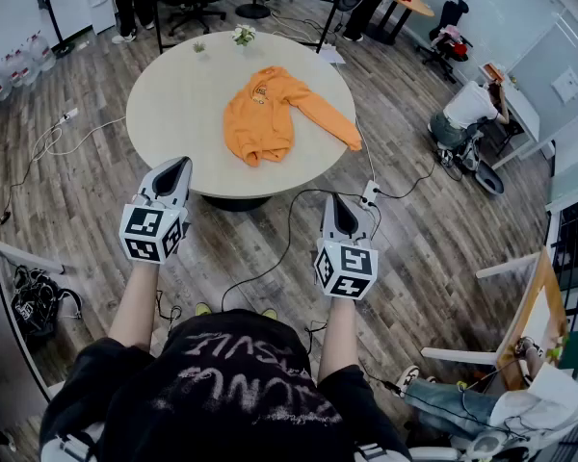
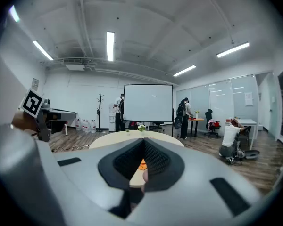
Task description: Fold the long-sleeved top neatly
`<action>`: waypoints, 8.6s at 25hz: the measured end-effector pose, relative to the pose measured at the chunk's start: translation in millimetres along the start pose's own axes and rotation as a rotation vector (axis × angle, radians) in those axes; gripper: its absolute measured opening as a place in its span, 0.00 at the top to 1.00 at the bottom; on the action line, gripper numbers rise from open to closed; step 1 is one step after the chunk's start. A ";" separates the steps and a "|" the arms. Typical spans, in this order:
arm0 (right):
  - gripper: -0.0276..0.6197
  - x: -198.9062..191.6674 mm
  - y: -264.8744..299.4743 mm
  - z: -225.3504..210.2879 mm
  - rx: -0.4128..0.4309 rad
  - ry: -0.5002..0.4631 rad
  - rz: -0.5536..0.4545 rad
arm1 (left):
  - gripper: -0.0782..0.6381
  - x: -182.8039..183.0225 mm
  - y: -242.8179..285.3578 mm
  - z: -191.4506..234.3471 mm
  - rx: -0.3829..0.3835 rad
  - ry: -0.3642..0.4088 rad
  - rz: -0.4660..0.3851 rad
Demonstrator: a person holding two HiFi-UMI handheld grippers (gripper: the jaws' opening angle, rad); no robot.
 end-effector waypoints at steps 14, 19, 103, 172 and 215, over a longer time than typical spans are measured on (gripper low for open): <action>0.95 -4.3 0.0 -11.2 0.002 0.026 -0.005 | 0.88 -3.6 0.2 -6.4 0.016 -0.014 0.013; 0.95 -6.4 -0.6 -13.4 0.016 0.036 -0.012 | 0.88 -6.1 0.5 -11.3 0.021 -0.015 0.027; 0.94 39.6 441.9 -113.9 0.111 -0.160 0.264 | 0.88 -34.0 410.4 162.0 -0.084 0.033 0.310; 0.90 1.6 694.5 -99.8 0.600 -0.557 0.390 | 0.82 -82.5 583.3 169.2 -0.286 0.109 0.543; 0.90 168.0 233.7 -63.3 0.249 -0.616 -0.052 | 0.82 171.1 223.2 -2.0 -0.224 0.736 0.127</action>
Point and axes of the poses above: the fingertips, and each gripper's own axes: y forward along the fingers, z to its left, x out of its top, the point moved 6 cm from there along -y, backward along the fingers, and after that the axes turned 5 degrees about z, right-handed, at the moved point
